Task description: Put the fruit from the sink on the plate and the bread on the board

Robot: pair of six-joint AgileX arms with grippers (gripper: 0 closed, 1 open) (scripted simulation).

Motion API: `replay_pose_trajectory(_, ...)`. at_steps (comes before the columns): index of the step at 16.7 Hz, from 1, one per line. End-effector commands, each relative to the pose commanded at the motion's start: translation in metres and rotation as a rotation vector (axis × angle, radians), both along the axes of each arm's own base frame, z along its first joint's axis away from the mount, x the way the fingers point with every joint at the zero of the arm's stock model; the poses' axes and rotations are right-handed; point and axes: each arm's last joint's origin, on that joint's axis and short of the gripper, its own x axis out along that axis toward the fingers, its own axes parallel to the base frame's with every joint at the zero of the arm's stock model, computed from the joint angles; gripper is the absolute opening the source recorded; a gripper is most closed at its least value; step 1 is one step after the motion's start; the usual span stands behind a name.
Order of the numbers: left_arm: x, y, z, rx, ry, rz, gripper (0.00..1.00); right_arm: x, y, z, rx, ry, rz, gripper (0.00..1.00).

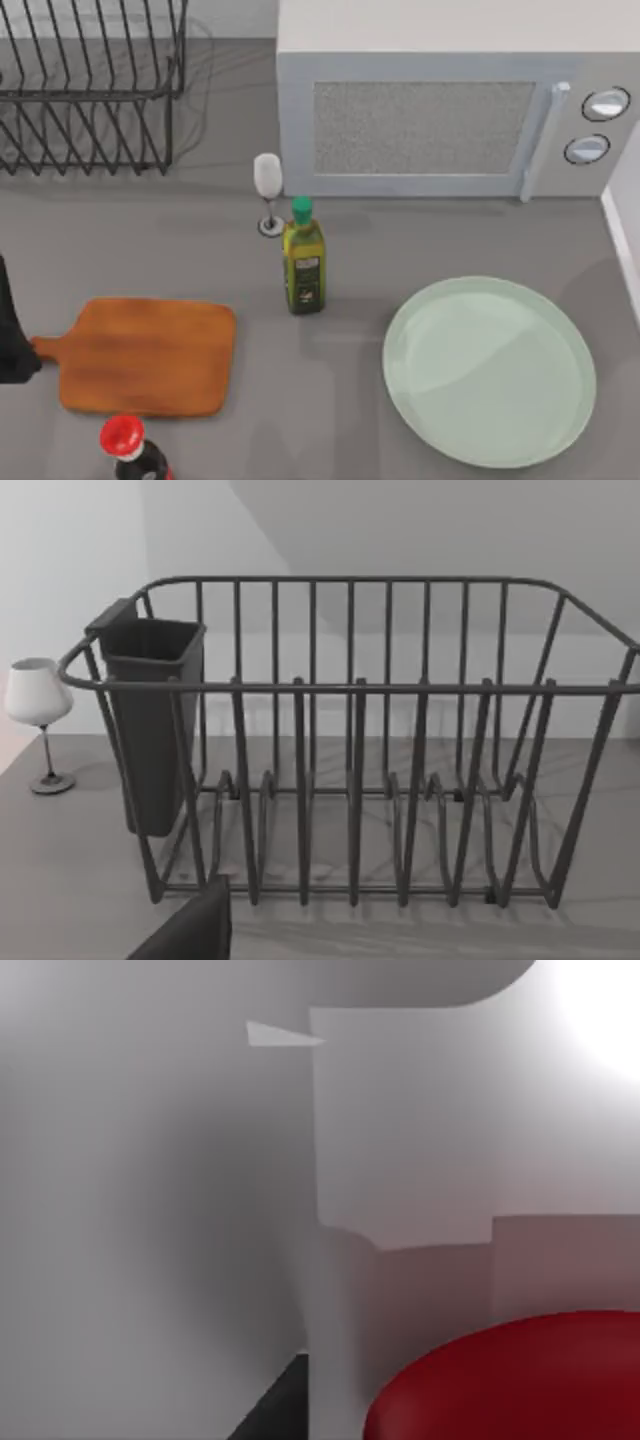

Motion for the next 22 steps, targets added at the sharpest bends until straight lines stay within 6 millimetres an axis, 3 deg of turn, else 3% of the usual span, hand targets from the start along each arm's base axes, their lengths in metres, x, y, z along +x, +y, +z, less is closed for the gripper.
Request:
replay_pose_trajectory(2, 0.000, 0.000, 0.000, 0.000, 0.000, 0.000, 1.00, 0.000, 0.000, 0.000, 0.000, 0.000, 0.000, 0.00)
replay_pose_trajectory(9, 0.000, 0.000, 0.000, 0.000, 0.000, 0.000, 1.00, 0.000, 0.000, 0.000, 0.000, 0.000, 0.000, 0.00)
replay_pose_trajectory(10, 0.000, 0.000, 0.000, 0.000, 0.000, 0.000, 1.00, 0.007, -0.001, 0.029, -0.001, -0.053, -0.006, 0.00)
replay_pose_trajectory(13, 0.000, 0.000, 0.000, 0.000, 0.000, 0.000, 1.00, 0.010, -0.002, 0.043, -0.004, -0.064, -0.006, 0.00)
replay_pose_trajectory(20, 0.000, 0.000, 0.000, 0.000, 0.000, 0.000, 1.00, 0.007, -0.001, 0.121, 0.001, -0.046, -0.006, 0.00)
replay_pose_trajectory(22, 0.000, 0.000, 0.000, 0.000, 0.000, 0.000, 1.00, 0.007, -0.001, 0.129, -0.001, -0.053, -0.006, 0.00)
